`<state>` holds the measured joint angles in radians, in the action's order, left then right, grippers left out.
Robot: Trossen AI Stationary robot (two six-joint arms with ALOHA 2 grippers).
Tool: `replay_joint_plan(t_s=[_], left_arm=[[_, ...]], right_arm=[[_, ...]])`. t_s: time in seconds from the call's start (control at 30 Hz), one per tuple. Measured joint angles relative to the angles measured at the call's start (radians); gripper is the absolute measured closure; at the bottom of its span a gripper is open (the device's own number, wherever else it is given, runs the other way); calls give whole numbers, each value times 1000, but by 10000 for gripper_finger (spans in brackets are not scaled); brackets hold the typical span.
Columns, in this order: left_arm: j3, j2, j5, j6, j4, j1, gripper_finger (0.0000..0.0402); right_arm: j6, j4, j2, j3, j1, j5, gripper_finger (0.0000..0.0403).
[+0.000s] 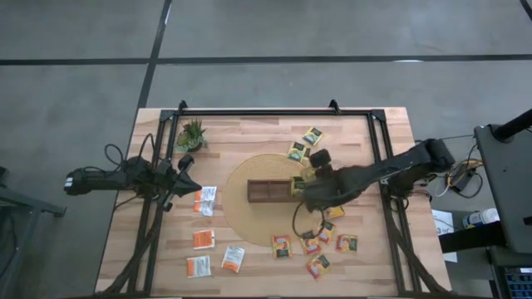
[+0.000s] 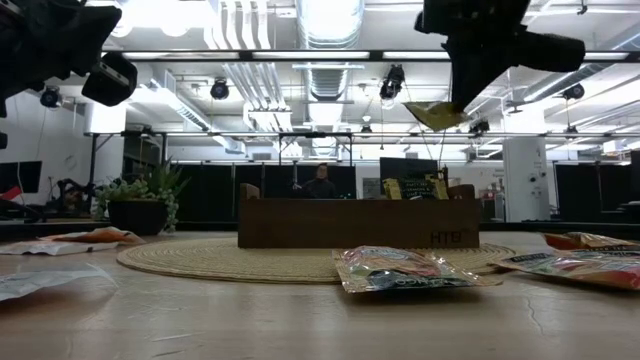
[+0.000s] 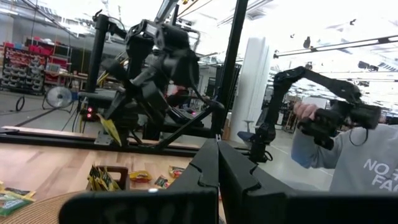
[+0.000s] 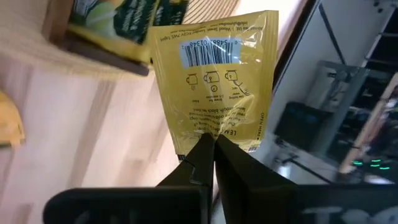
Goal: Pick & Place Tea
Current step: Put the yellow tea bag into the right of the wooden organizer
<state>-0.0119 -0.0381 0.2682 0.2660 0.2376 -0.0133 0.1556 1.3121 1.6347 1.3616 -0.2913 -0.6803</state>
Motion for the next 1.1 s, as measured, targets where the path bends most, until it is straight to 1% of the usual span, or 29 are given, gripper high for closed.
replay_joint_plan(t_s=[0.13, 0.23, 0.47, 0.67, 1.1], left_arm=[[0, 0, 0, 0, 0, 0, 402], [0, 0, 0, 0, 0, 0, 402], [0, 0, 0, 0, 0, 0, 402], [0, 0, 0, 0, 0, 0, 402], [0, 0, 0, 0, 0, 0, 402]], right_arm=[[16, 100, 108, 104, -17, -9, 394], [36, 152, 178, 168, -26, -35, 394], [87, 259, 316, 261, -32, -57, 394], [136, 259, 396, 285, -34, -56, 394], [273, 259, 520, 286, -67, -56, 394]])
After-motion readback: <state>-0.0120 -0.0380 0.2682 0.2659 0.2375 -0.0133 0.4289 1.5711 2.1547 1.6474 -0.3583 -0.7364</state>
